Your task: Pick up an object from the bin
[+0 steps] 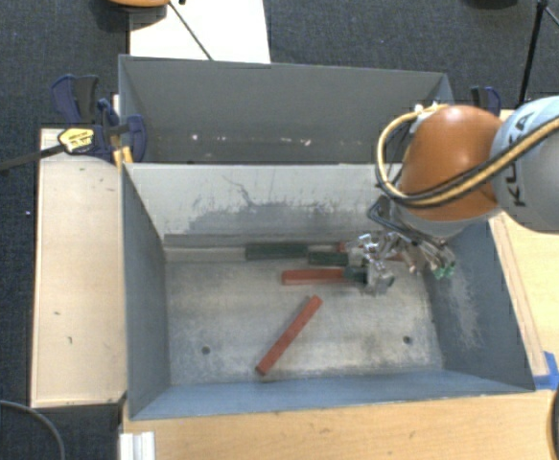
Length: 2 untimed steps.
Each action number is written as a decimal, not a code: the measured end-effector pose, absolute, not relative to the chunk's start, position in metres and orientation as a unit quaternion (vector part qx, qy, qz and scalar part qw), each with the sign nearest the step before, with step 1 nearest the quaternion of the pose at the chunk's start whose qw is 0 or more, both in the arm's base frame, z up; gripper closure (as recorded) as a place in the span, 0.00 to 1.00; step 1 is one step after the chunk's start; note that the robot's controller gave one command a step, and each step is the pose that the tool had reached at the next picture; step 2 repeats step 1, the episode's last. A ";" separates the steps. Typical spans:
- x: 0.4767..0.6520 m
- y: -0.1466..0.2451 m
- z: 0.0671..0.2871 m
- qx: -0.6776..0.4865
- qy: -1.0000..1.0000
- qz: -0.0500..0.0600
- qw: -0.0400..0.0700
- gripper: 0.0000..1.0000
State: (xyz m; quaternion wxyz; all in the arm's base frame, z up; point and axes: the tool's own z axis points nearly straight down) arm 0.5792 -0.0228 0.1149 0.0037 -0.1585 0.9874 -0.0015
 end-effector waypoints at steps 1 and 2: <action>0.580 0.010 0.269 -0.379 0.925 -0.001 0.005 1.00; 0.580 0.010 0.269 -0.379 0.925 -0.001 0.005 1.00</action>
Offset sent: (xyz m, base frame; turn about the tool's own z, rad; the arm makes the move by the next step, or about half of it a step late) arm 0.0000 0.0000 0.0000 0.0000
